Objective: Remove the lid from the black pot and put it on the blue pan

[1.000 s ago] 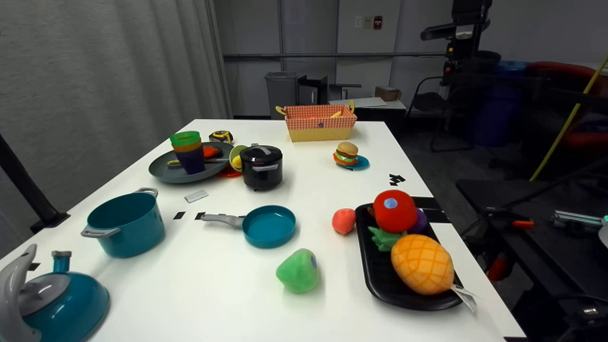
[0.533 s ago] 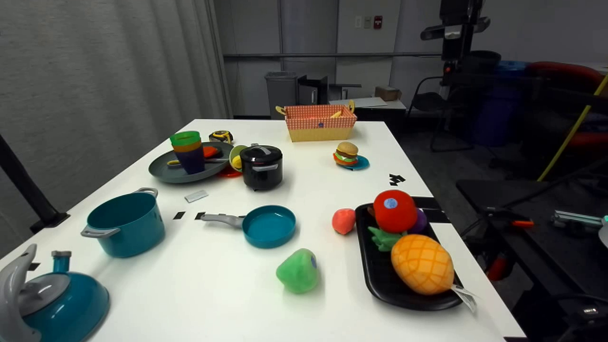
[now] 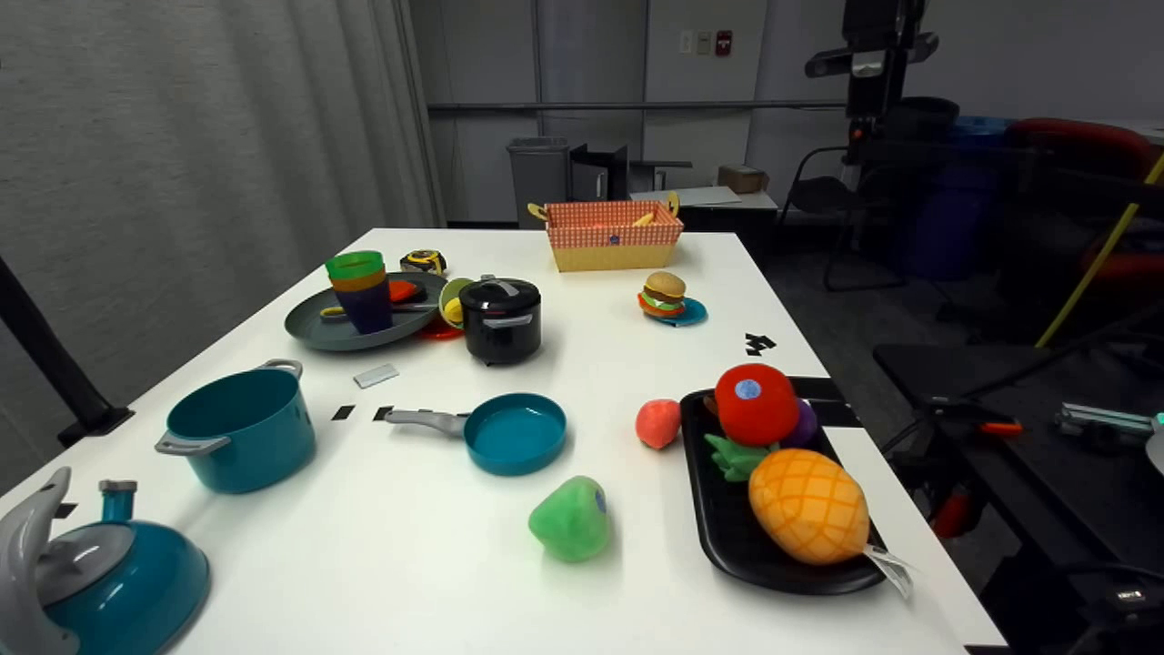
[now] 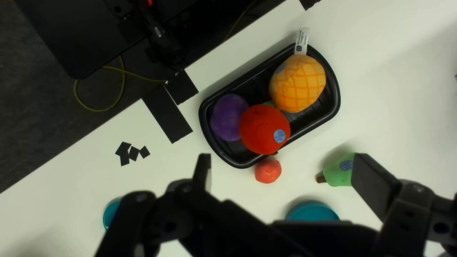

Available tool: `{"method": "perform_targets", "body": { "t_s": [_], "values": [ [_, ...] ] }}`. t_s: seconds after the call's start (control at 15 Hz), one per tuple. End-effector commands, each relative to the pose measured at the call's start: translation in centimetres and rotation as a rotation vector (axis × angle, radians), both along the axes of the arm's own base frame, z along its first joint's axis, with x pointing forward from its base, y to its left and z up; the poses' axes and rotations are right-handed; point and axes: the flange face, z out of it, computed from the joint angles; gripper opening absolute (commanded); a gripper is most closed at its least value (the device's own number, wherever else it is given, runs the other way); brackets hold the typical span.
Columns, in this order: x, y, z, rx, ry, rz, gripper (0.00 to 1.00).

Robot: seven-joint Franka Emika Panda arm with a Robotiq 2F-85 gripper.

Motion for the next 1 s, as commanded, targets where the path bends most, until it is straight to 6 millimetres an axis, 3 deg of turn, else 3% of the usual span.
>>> {"method": "perform_targets", "body": {
  "t_s": [0.0, 0.27, 0.93],
  "values": [
    [0.3, -1.1, -0.1, 0.008, -0.018, -0.045, 1.0],
    [1.6, -4.5, -0.4, 0.01, -0.04, -0.109, 1.0],
    [9.2, -15.5, -2.7, -0.077, -0.145, -0.172, 1.0]
  ]
}}
